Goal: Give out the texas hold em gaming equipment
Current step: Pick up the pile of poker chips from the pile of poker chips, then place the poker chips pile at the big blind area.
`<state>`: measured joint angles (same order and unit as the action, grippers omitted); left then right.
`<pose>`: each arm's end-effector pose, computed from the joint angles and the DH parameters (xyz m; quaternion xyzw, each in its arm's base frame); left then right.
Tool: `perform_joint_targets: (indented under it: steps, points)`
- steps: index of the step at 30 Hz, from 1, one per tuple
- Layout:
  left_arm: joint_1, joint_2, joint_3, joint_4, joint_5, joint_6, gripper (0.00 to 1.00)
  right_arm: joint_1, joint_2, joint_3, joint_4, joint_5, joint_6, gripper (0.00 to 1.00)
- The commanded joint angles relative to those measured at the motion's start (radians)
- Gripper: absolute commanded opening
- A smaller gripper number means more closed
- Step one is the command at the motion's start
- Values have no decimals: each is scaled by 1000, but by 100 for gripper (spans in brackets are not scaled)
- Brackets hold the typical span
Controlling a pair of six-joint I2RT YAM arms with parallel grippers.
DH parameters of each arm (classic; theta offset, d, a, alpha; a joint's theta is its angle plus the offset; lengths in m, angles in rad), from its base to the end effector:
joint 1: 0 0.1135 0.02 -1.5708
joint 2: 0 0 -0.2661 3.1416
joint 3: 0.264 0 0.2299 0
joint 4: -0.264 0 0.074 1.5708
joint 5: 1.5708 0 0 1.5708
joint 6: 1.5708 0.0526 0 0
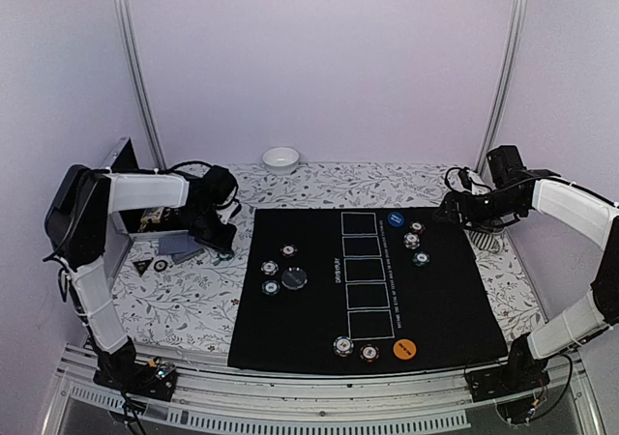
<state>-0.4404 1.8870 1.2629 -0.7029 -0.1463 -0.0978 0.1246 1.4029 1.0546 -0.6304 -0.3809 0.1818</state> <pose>0.3184 -0.1416 0.1631 0.1600 0.9770 0.0377 0.1362 0.2686 0.0533 0.2546 -0.0283 0.9404 0.2227 0.2555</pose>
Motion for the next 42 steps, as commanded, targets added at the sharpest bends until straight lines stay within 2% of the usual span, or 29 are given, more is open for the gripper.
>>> perform_joint_targets:
  steps: [1, 6, 10, 16, 24, 27, 36, 42]
  points:
    - [-5, -84, 36, -46, -29, -12, 0, 4, -2, 16, -7, -16, -13, 99]
    - [-96, -144, 51, -90, -23, -16, 0, 4, -7, 16, -9, -15, -13, 99]
    - [-294, -199, 75, -125, -20, 28, 0, 5, -11, 17, -9, -19, -13, 99]
    - [-564, -230, 104, -168, 31, 9, 0, 4, -13, 18, -8, -33, -12, 99]
    - [-867, -128, 101, -102, 4, 50, 0, 4, -26, 15, -7, -47, -13, 99]
    - [-898, -75, 92, -79, 3, 64, 0, 4, -28, 13, -6, -53, -13, 99]
    - [-891, -14, -3, 104, 64, 98, 0, 4, -33, 9, -4, -56, -14, 99]
    - [-883, 34, -12, 113, 92, 108, 0, 4, -31, 10, -4, -59, -15, 99]
